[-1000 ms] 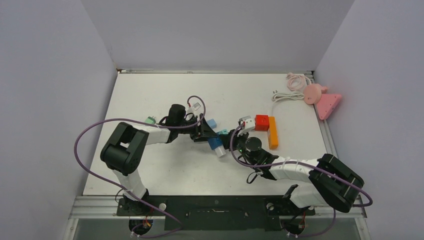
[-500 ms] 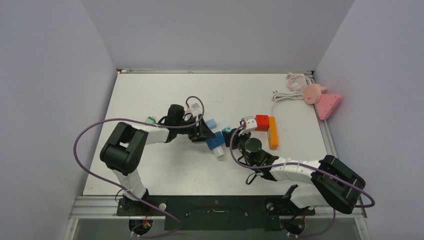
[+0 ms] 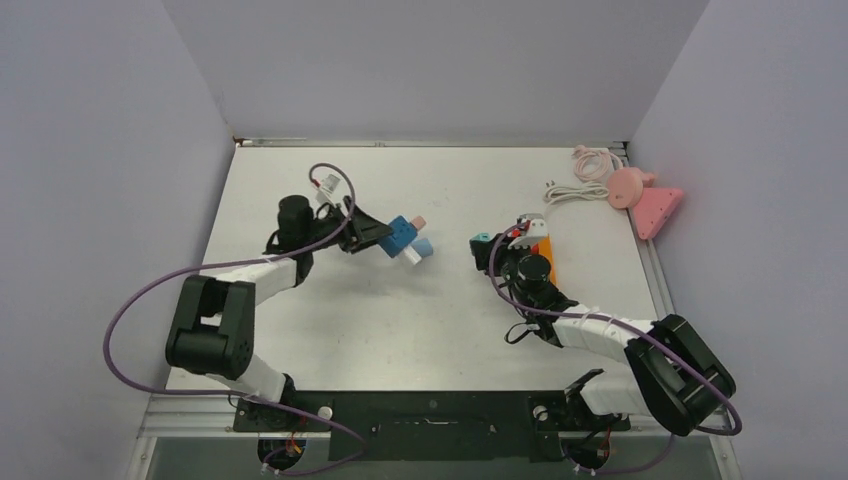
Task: Pull the plug off the socket
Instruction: Remove the plug from the socket, then place the plug at the center of the board.
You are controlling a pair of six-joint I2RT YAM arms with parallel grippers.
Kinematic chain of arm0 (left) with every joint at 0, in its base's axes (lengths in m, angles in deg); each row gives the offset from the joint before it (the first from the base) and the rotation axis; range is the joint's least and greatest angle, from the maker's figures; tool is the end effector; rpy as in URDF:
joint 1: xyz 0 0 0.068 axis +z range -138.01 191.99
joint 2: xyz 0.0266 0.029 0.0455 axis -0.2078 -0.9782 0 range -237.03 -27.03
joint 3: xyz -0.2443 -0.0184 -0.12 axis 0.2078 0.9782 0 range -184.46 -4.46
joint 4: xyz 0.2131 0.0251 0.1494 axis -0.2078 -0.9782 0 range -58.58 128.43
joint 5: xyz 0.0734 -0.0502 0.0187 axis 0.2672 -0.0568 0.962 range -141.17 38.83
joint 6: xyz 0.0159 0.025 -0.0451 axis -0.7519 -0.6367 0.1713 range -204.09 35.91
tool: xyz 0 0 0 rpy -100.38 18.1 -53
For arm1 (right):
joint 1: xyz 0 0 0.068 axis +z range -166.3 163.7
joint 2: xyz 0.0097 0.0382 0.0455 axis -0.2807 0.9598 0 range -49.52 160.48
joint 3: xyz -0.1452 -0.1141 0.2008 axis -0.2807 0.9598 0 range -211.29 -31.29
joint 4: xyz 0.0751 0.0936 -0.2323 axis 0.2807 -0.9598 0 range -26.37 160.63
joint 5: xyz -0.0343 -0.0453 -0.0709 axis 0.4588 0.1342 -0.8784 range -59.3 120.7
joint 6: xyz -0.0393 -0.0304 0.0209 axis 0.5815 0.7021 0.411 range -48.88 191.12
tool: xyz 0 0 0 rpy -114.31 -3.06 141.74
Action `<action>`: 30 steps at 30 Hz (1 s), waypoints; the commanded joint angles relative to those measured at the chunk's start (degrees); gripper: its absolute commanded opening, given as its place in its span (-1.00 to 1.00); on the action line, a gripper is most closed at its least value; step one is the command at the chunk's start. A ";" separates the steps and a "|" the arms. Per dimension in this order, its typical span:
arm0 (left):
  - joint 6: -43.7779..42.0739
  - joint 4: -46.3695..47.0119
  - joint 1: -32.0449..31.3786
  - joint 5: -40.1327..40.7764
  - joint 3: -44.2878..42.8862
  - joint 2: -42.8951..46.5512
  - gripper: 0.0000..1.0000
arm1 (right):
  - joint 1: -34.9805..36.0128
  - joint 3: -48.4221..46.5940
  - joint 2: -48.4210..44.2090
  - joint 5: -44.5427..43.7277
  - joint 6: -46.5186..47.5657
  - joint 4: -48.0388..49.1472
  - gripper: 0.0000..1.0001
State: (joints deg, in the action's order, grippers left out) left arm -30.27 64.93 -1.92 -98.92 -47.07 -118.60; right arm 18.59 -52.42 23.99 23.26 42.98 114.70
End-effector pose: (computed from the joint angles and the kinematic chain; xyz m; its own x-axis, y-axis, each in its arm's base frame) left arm 0.3080 -0.1033 0.1945 -0.8853 -0.3398 -0.3173 0.1882 0.3623 -0.9129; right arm 0.2079 0.1395 0.1934 -0.3226 0.3451 -0.8814 -0.3516 0.8209 0.4501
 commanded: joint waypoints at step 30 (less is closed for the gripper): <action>-16.70 -14.32 3.80 6.56 -4.60 19.37 -1.00 | -0.27 -17.76 30.91 14.67 -4.72 1.94 0.12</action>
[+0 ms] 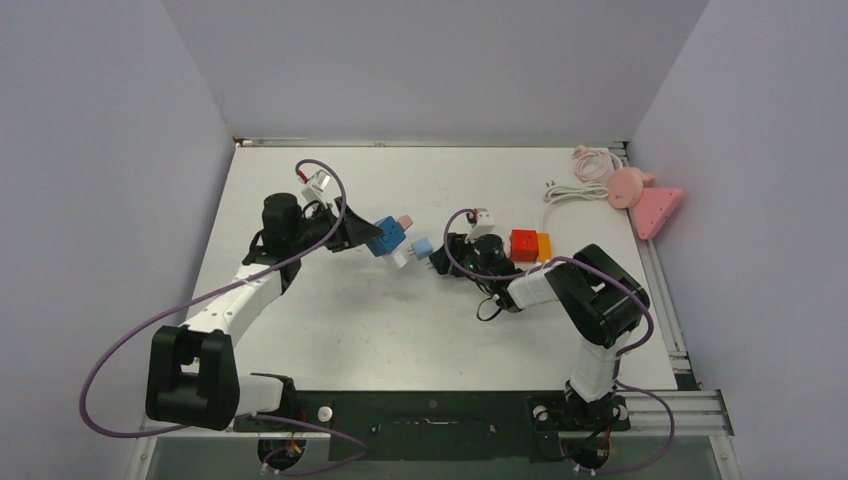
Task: Pull the plug off the socket
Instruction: Place the plug at the center of the board.
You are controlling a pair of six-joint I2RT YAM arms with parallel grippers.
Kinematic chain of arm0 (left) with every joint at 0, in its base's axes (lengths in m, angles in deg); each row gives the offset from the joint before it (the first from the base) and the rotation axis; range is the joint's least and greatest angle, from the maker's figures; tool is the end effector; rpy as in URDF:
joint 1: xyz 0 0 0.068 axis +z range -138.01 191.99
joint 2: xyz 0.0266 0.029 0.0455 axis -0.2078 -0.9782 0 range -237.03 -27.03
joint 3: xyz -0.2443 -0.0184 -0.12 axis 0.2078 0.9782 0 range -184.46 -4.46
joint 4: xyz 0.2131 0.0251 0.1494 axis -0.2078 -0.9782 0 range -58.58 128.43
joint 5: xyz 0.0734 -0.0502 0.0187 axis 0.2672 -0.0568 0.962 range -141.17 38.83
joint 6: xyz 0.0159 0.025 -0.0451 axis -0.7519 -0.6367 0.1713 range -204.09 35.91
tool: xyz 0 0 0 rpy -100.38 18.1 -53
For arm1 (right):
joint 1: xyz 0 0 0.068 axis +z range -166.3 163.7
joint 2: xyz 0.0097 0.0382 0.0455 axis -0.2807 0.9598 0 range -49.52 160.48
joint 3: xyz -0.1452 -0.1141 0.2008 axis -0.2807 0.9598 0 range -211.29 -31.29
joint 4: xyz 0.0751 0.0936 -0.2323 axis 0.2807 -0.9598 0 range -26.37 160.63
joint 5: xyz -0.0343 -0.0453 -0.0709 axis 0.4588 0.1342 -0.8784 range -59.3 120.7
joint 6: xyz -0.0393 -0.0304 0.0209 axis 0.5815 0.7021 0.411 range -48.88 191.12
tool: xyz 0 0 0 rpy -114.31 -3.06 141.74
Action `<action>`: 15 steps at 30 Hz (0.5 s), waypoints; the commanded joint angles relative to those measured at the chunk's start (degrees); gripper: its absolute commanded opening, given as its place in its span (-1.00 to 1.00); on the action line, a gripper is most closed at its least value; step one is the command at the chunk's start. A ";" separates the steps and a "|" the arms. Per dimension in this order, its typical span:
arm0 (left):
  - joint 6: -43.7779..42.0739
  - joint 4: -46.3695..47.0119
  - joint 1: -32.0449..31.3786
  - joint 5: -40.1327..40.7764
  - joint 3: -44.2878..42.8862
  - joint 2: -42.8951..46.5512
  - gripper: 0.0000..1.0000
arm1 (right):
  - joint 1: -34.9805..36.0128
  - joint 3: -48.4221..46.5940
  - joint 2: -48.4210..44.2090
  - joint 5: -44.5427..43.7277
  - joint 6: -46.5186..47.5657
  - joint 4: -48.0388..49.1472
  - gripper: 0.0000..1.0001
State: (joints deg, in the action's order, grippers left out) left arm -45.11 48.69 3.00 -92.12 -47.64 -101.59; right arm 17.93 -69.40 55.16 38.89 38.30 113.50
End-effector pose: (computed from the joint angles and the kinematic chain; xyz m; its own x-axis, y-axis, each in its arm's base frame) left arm 0.2771 -0.0673 0.2551 -0.7308 -0.3654 -0.5766 0.3374 0.5410 -0.7704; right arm 0.2777 0.1952 0.1240 -0.6396 0.2136 -0.7384 -0.3785 0.7486 0.5444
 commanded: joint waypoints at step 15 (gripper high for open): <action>-3.56 5.98 -1.72 -2.54 -3.05 5.11 -1.00 | -3.54 5.64 -14.76 3.53 -0.85 6.32 1.00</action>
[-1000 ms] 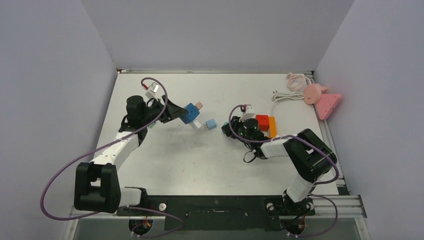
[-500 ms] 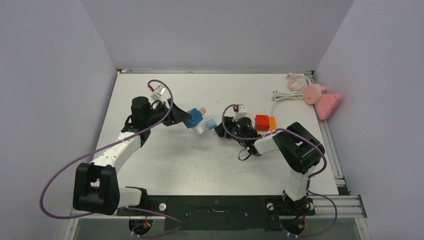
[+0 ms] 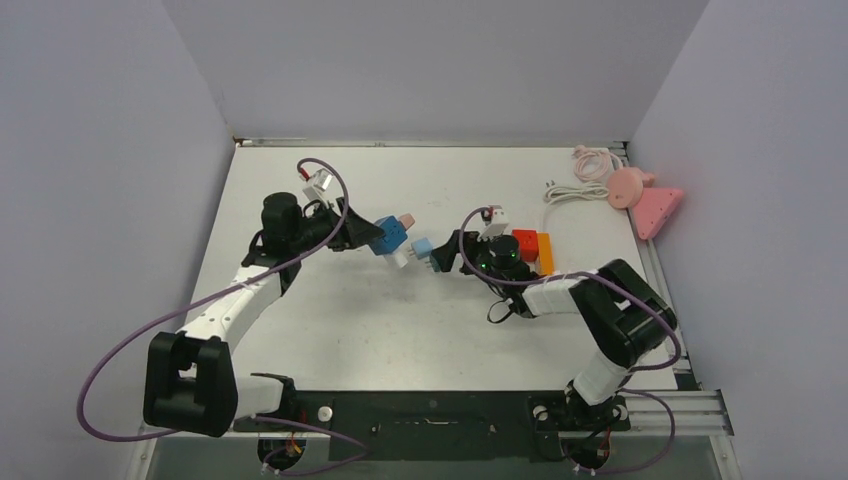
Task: Pull the plug off the socket
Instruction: Place the plug at the center of the board.
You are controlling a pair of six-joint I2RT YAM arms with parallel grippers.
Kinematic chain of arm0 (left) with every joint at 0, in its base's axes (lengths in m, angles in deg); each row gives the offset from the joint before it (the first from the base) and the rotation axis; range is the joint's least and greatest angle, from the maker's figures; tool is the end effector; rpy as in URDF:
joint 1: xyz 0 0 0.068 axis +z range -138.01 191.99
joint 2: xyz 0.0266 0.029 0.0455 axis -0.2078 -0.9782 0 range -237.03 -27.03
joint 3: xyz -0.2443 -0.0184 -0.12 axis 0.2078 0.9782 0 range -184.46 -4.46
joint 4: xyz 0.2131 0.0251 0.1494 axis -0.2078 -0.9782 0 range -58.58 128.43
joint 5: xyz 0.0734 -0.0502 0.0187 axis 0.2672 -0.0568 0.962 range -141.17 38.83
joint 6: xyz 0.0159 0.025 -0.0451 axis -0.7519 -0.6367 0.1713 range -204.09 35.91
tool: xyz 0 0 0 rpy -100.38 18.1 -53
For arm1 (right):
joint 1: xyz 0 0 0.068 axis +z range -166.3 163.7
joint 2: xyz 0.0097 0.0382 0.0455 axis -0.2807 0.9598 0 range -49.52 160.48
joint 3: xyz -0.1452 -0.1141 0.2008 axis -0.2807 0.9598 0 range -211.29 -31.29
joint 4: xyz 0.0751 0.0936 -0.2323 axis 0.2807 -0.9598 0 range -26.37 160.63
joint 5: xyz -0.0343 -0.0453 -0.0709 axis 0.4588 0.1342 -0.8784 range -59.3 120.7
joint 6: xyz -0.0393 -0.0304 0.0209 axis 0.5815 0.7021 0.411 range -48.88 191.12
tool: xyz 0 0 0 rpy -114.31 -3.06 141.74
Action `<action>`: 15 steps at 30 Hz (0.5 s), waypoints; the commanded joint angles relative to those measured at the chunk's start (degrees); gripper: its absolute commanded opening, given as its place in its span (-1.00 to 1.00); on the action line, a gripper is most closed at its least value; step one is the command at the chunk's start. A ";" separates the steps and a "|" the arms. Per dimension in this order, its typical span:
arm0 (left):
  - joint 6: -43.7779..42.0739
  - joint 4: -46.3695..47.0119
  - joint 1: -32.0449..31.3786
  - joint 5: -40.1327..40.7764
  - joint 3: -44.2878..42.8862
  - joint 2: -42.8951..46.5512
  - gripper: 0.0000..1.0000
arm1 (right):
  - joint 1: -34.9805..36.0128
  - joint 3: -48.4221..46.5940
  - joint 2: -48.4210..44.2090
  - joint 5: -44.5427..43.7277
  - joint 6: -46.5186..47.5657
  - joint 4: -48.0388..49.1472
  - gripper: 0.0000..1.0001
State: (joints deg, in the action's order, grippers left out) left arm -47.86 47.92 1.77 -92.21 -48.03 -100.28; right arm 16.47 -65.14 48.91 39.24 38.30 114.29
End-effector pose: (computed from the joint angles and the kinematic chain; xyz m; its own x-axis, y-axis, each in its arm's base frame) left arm 0.2725 -0.0727 0.2622 -0.7115 -0.3246 -0.6232 0.3965 0.5467 -0.7375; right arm 0.2662 0.1778 0.1401 -0.6057 0.2474 -0.7562 -0.3851 0.7405 0.5508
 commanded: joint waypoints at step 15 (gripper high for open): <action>3.18 25.47 -4.66 -11.54 2.25 7.70 -1.00 | -10.46 0.55 -18.51 37.98 -18.48 24.35 0.82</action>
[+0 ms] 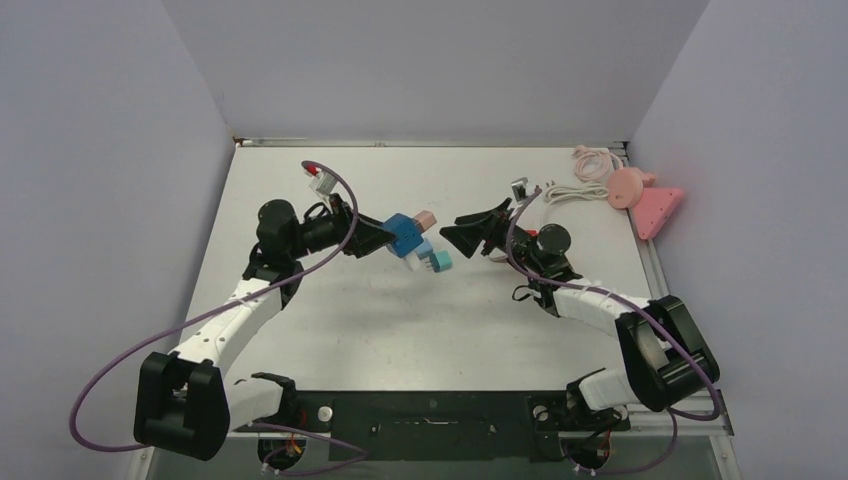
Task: Pull the plug off the socket
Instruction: Place the plug at the center of the board, then remove the plug from the socket.
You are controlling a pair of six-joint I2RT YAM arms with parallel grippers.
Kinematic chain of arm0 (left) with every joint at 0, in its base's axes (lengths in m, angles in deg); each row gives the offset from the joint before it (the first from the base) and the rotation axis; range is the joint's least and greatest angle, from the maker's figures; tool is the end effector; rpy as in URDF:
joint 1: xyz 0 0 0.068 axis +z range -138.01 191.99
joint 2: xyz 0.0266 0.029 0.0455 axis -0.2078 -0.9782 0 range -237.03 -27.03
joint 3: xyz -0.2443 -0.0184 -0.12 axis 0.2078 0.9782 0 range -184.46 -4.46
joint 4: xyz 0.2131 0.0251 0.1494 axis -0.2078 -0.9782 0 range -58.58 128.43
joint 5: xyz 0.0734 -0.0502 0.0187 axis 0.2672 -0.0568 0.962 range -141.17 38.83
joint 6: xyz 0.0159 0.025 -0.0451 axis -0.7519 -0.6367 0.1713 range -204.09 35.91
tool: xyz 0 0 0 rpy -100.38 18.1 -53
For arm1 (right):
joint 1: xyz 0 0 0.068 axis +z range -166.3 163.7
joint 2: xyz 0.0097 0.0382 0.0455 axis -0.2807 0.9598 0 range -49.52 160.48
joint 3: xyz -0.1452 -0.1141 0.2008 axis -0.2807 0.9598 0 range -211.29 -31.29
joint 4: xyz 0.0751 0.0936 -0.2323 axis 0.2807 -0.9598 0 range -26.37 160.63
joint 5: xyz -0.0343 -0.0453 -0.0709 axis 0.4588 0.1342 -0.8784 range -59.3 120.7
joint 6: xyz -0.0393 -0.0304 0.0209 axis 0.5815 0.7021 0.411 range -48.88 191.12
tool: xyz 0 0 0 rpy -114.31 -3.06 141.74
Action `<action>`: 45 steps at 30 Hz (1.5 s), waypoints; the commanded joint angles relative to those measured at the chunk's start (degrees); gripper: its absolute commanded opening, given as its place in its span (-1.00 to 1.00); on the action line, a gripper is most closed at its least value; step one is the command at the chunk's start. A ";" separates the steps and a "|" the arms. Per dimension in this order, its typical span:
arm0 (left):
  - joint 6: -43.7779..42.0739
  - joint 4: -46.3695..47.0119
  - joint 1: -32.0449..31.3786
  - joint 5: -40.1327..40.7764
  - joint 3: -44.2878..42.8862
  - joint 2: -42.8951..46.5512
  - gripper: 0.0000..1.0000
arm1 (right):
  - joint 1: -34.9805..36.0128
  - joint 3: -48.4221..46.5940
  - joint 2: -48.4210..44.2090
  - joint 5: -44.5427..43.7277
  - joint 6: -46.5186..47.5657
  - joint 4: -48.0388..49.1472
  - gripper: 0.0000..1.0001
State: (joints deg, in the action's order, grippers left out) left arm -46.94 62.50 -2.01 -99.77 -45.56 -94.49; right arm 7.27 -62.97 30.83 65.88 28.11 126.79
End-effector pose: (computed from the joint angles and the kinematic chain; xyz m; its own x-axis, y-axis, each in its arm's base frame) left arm 0.2482 -0.0893 0.2983 -0.5667 -0.2703 -0.7784 0.6838 0.3727 -0.6273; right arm 0.2528 0.1328 0.2428 -0.4928 0.3932 -0.7762 -0.7033 0.3452 0.6214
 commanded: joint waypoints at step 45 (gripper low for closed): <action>3.09 12.11 -6.75 -3.78 0.09 2.02 0.40 | 0.34 -4.62 3.67 18.74 -16.91 20.51 -0.89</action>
State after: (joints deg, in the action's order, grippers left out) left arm -41.37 75.51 -8.65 -106.89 -43.22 -92.65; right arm 8.06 -67.74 38.11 88.44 4.14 151.44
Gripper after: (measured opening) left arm 0.565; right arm 0.449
